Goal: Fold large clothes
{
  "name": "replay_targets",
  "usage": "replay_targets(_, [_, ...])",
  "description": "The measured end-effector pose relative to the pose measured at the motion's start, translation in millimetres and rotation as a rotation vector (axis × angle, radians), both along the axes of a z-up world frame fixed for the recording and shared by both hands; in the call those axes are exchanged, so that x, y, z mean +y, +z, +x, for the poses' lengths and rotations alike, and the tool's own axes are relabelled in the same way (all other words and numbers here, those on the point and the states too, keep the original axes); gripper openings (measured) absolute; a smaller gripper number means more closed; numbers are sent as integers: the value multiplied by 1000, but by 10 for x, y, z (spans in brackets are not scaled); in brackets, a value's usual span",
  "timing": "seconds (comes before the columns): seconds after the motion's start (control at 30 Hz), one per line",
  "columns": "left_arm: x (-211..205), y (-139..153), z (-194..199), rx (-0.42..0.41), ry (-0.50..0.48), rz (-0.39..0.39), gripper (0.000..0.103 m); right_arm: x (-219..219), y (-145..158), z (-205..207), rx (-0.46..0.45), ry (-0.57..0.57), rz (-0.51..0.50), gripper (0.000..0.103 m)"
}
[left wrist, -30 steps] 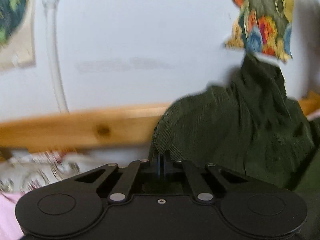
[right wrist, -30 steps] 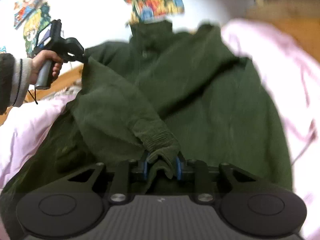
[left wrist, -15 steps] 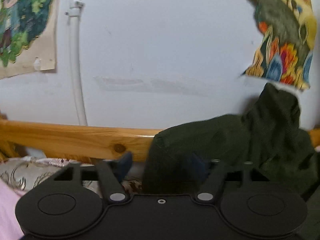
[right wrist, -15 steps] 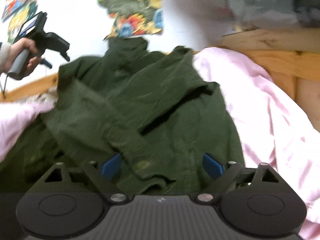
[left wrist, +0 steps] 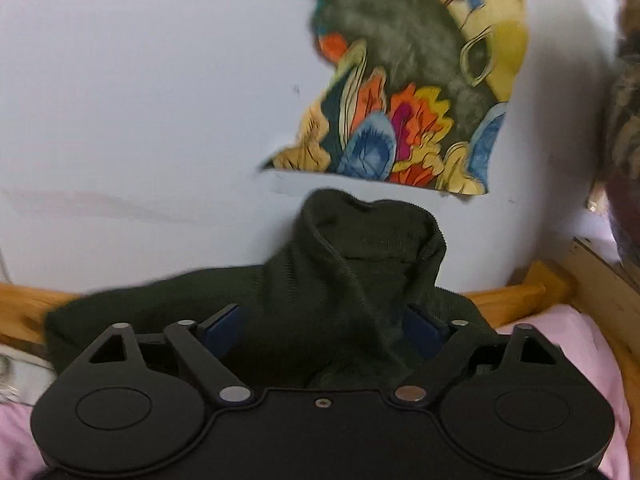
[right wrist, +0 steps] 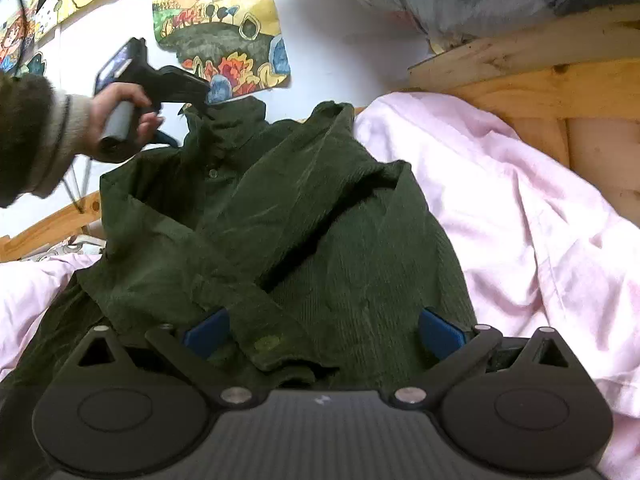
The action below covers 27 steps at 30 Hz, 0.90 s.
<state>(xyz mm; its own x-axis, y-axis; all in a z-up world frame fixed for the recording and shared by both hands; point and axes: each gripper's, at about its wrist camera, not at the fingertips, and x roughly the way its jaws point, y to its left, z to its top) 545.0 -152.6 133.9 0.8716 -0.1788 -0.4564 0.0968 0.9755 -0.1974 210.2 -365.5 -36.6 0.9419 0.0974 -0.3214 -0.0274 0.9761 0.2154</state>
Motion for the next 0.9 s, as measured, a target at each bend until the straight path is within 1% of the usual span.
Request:
replay_targets(0.1, [-18,-138,226,46,33,-106,64,-14,-19,9,3,0,10,103])
replay_targets(0.13, [-22,-167,280,57,54,-123,43,-19,-23,10,4,-1,12,103])
replay_targets(0.17, [-21,-192,298,55,76,-137,14,-20,-26,9,3,-2,13,103])
replay_targets(0.2, [10,-205,289,48,63,-165,6,-20,-26,6,2,-2,14,103])
replay_targets(0.27, [9,-204,245,21,59,-173,6,-5,-18,-3,-1,-3,10,103])
replay_targets(0.33, [37,-184,139,-9,27,-170,5,19,1,-25,-12,-6,-2,103])
replay_targets(0.37, [86,-176,46,-17,18,-190,5,34,12,-37,-18,-9,-9,103])
replay_targets(0.43, [217,-152,-194,-28,-8,-258,5,67,35,-62,-31,-13,-25,103])
replay_targets(0.47, [261,-137,-343,-48,-31,-262,4,84,48,-79,-40,-15,-33,103])
replay_targets(0.5, [291,-125,-521,-89,-64,-248,4,104,67,-100,-51,-17,-42,103])
replay_targets(0.57, [330,-122,-866,-156,-141,-188,5,139,113,-147,-80,-25,-59,103])
replay_targets(0.6, [393,-151,-1057,-175,-167,-187,5,159,141,-169,-96,-27,-70,103])
replay_targets(0.7, [620,-329,-1531,-148,-221,-222,5,196,229,-234,-145,-47,-100,103])
replay_targets(0.73, [680,-421,-1693,-138,-242,-207,5,196,249,-247,-152,-53,-99,103])
replay_targets(0.83, [798,-720,-2121,-133,-295,-114,6,192,307,-279,-167,-67,-84,103])
replay_targets(0.9, [878,-962,-2318,-75,-315,-98,6,194,344,-290,-169,-69,-77,103])
